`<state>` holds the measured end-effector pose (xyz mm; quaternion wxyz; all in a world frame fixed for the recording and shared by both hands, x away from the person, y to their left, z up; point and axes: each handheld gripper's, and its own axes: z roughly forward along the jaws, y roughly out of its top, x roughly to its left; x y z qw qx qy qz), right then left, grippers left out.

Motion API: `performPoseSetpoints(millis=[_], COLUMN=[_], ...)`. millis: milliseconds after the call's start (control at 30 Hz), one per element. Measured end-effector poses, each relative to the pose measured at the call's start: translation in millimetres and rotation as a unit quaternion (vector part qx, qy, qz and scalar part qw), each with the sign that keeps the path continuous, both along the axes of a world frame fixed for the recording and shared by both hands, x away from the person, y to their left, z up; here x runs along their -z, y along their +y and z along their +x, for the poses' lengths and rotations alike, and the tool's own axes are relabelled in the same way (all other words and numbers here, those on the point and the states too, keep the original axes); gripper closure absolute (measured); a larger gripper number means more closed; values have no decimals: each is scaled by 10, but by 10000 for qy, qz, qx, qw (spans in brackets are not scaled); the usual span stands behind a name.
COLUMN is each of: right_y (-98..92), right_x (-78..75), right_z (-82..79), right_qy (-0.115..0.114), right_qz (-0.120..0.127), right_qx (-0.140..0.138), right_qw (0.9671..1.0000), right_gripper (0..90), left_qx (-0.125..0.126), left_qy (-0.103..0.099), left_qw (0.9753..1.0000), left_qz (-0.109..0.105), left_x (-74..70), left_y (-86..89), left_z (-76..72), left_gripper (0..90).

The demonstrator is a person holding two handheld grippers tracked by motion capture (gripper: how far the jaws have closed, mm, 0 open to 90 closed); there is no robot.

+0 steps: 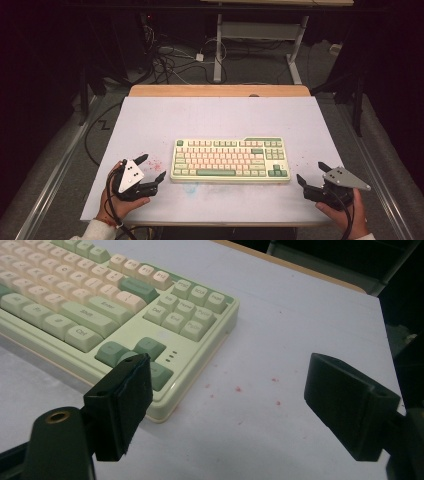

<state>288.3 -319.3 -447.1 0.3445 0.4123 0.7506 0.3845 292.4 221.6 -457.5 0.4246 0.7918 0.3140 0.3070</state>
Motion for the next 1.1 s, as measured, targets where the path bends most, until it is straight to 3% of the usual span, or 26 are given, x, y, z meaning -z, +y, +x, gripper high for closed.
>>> performPoseSetpoints(millis=[133, 200, 333, 500, 1100], right_y=[11, 17, 32, 15, 49], right_x=[22, 27, 5, 1, -29], right_z=[12, 10, 28, 25, 81], right_qy=[19, -12, -46, -64, 4], right_qz=[-73, -122, -126, 39, -36], right_qx=[-6, -44, -136, -396, -532], right_qw=[10000, 9999, 9998, 9992, 9986], right_gripper=[194, 194, 213, 225, 240], left_qx=[3, 18, -11, -66, -42], left_qy=[149, 329, 507, 542, 670], left_qw=[9999, 9994, 9985, 9984, 9972], left_qz=[81, 49, 194, 156, 315], left_x=[46, 67, 119, 121, 148], left_y=[-29, -45, -37, -14, -34], left_z=[29, 24, 18, 17, 41], left_gripper=[211, 211, 203, 201, 202])
